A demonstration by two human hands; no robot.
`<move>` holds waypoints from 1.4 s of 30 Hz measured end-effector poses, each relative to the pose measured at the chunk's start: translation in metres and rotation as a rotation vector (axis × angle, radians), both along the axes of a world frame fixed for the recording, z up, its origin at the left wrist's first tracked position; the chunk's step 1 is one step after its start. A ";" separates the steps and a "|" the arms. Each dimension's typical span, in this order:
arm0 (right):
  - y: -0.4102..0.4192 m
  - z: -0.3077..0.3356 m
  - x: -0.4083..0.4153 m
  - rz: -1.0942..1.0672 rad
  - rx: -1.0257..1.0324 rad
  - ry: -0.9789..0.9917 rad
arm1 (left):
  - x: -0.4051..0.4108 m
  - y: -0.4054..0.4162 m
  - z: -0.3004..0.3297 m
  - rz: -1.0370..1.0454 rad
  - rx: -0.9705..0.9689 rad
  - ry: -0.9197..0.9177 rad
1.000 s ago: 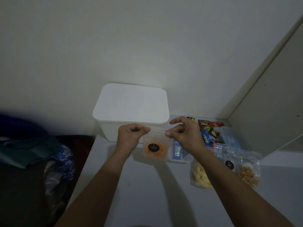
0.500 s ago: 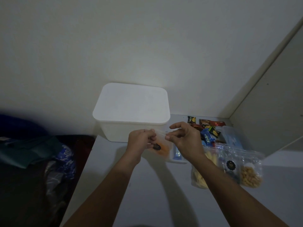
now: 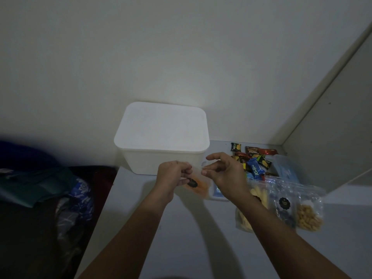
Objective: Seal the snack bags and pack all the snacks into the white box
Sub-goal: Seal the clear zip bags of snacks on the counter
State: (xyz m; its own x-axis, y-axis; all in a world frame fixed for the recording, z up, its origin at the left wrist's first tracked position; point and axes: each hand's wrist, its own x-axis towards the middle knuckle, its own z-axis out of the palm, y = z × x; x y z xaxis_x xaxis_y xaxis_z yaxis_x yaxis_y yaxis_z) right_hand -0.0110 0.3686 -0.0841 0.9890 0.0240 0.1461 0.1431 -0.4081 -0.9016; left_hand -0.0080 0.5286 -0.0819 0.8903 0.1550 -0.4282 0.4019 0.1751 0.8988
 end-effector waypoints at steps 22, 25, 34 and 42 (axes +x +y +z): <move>0.014 -0.029 0.025 0.017 -0.083 0.158 | 0.003 -0.001 -0.031 0.056 0.078 0.087; 0.016 -0.036 0.035 0.039 -0.122 0.188 | 0.008 0.000 -0.037 0.072 0.033 0.152; 0.014 -0.061 0.056 -0.135 -0.168 0.133 | 0.033 -0.001 -0.057 0.095 -0.217 0.339; -0.033 -0.073 0.046 -0.192 -0.164 0.211 | 0.049 -0.010 -0.063 0.101 -0.204 0.273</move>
